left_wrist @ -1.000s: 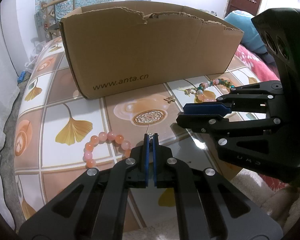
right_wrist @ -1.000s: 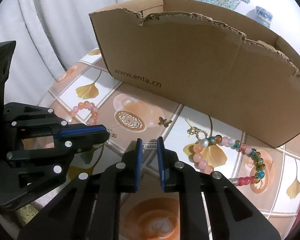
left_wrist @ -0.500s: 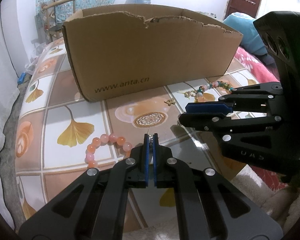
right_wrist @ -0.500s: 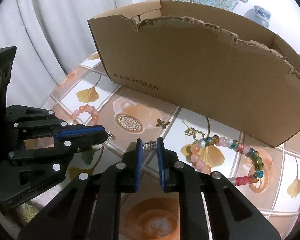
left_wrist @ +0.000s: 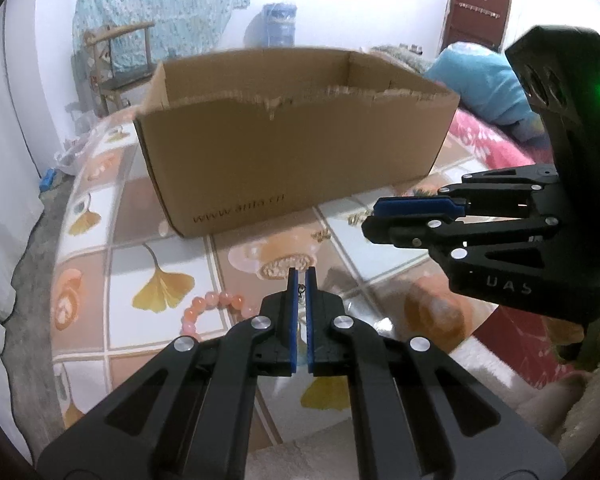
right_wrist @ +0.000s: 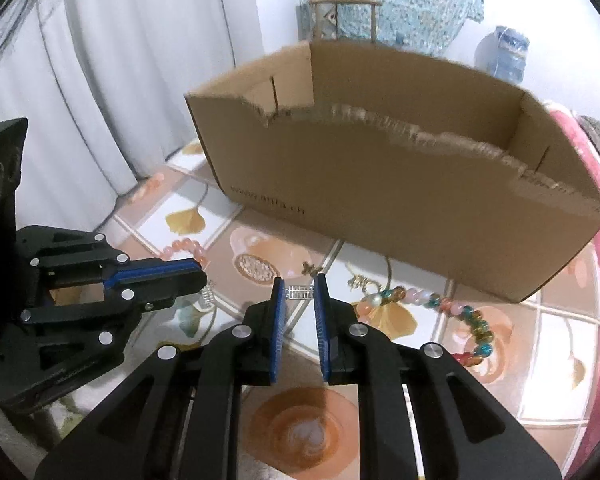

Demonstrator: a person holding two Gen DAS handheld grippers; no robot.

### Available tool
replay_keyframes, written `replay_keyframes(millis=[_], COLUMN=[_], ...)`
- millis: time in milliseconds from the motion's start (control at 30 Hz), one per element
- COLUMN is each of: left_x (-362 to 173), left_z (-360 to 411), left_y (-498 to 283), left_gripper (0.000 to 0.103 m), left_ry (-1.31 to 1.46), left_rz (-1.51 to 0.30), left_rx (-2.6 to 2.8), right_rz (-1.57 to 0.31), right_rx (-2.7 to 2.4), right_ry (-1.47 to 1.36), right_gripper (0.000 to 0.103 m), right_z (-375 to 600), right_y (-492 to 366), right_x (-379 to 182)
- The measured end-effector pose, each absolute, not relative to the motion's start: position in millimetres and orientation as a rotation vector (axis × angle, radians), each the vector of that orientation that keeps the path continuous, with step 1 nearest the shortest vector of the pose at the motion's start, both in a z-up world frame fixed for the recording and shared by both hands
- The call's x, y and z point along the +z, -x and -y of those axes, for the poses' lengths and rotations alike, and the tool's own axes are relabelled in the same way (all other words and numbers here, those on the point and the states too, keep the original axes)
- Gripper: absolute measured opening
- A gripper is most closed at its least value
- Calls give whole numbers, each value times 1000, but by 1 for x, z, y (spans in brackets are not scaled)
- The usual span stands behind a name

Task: Organize jewelry
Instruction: 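Close the right tool on the small silver bar charm while the left tool holds its charm, then carry both charms over the box and open both tools to drop them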

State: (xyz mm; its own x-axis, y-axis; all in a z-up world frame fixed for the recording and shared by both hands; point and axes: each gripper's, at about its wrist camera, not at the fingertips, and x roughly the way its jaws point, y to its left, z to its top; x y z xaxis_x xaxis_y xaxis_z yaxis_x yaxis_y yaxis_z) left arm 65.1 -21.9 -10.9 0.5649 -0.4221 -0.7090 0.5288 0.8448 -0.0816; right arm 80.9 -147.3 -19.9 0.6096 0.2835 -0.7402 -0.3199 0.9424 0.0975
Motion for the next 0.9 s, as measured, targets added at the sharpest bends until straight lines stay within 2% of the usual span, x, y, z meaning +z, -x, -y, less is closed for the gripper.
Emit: replay_keyframes(millis=[367,633,767,900], left_x=[58,116,121,100], left_z=[19,39,53,67], left_y=[-67,-112,-158,-219], left_gripper=[3,3,3,3], left_ry=[-139,-207,-225,-250], left_rz=[-616,-466,-527,-704], left_rx=[-596,-615,-622,-611], right_rz=[-682,-590,-654,-794], right_rx=[402,482,518,542], right_ry=[15,18,15,-18], right_gripper=[15,15,15,15], right_z=[169,184,186,189], right_y=[-75,-125,-170,-221], right_x=[46,98,100,85])
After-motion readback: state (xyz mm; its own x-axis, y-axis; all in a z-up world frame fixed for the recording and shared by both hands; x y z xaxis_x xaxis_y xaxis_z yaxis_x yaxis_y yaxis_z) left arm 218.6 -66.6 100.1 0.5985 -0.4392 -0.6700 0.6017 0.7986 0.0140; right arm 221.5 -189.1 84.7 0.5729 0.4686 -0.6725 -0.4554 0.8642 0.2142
